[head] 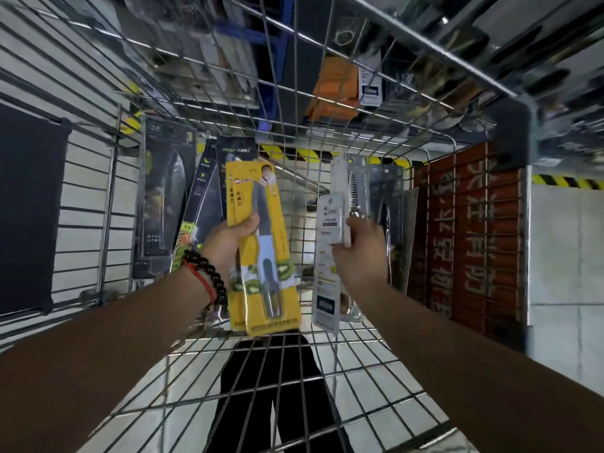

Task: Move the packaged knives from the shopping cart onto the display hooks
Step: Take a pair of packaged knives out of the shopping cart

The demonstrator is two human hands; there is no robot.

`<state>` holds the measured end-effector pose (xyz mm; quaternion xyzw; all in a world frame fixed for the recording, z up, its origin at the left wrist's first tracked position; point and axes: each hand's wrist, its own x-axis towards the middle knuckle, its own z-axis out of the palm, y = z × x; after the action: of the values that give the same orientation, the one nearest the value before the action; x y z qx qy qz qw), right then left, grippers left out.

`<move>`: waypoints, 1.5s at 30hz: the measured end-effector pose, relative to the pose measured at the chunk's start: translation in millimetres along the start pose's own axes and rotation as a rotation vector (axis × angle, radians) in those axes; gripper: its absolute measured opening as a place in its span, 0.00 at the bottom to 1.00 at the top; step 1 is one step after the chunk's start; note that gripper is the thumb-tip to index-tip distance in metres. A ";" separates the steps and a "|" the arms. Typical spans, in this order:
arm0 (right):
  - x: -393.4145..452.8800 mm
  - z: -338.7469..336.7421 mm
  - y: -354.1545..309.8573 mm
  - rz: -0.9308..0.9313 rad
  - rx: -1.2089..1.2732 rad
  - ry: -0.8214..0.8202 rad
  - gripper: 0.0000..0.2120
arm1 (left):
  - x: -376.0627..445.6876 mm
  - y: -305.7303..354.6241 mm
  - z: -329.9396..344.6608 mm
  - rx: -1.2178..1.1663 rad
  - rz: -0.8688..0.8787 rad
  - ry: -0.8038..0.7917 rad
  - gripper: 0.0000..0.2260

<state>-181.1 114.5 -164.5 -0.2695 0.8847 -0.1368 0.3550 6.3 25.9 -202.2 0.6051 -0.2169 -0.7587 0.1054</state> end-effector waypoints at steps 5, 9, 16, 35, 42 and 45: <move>-4.1 8.4 17.4 -0.020 -0.245 -0.186 0.19 | 0.5 -1.4 3.4 0.014 0.027 0.003 0.10; -6.3 21.0 14.9 -0.173 -0.331 -0.215 0.21 | 2.2 -3.3 -0.4 0.022 0.013 0.005 0.11; 6.1 13.3 33.0 -0.144 -0.454 -0.192 0.26 | 6.6 -10.7 -5.4 0.015 0.015 -0.012 0.09; 3.8 50.5 11.8 0.091 -0.027 -0.148 0.28 | -4.0 -8.3 -23.1 0.053 0.024 -0.054 0.23; -1.2 -40.2 28.9 0.075 -0.137 -0.123 0.26 | 5.9 -18.0 -32.0 0.086 0.042 0.020 0.43; -0.6 -61.3 41.6 0.151 -0.400 -0.072 0.27 | 17.7 -25.4 -36.7 0.169 0.044 0.066 0.52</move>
<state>-239.6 152.0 -138.6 -0.2723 0.8985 0.0781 0.3353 39.9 33.5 -235.6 0.6317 -0.2899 -0.7148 0.0776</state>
